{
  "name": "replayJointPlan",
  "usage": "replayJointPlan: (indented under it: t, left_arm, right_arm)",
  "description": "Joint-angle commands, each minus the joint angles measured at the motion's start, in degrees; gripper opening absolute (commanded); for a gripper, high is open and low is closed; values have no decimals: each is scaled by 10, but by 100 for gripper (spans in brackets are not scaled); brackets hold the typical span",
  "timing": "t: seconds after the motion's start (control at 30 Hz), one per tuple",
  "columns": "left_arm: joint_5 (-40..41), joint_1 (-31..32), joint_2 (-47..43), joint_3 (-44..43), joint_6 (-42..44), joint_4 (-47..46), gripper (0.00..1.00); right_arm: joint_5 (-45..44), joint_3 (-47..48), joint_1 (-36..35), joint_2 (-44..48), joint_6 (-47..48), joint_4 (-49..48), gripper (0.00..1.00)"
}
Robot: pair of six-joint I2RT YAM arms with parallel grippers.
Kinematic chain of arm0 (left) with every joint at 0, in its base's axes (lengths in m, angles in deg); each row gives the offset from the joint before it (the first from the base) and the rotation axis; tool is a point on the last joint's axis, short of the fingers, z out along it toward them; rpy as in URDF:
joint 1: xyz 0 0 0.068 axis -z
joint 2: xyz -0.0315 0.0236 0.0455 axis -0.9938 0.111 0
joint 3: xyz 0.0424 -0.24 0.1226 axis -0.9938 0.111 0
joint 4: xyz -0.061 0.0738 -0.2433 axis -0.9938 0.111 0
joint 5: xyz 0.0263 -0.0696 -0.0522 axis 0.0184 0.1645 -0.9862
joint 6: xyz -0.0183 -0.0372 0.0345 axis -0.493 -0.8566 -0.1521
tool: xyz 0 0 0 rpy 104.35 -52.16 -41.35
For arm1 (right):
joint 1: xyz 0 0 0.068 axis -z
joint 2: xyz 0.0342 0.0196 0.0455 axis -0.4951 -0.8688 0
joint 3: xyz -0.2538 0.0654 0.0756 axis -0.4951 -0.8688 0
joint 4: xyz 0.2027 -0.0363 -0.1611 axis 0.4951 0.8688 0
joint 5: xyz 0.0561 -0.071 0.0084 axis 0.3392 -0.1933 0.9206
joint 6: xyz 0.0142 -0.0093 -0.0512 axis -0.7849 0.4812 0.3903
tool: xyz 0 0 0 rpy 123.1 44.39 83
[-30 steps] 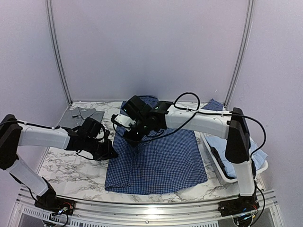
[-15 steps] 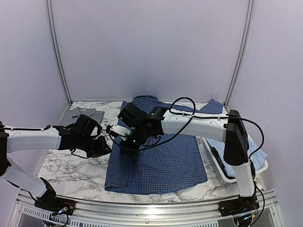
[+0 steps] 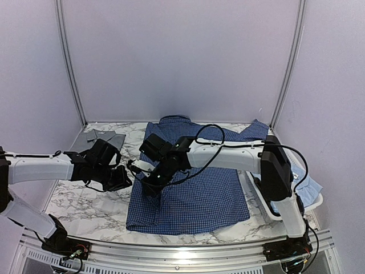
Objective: Fold and stack the long sleeve shirts
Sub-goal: Fold the sleeve of the 1/3-folded shirt, then smooth out the 1/3-folded shirt at the center of the board.
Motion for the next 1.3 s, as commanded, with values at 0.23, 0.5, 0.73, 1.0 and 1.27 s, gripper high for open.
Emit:
replayJointPlan:
  t: [0.23,0.5,0.73,1.0,1.27]
  left_arm:
    - [11,-7,0,-7,19,17,21]
    - [10,-11,8,-13,29,17,38]
    - [5,-11,40,-20,48,15,43]
    - [11,-35,93,-43,65,-5,43]
    - [9,-70,166,-117,90,-33,44]
  right_arm:
    - [18,-5,-8,15,-22,-33,30]
    - [-4,-36,-1,61,-30,-66,50]
    - [-23,-96,18,72,-57,-114,32]
    - [-10,-146,12,57,-80,-157,17]
    - [-30,-183,5,50,-100,-184,16]
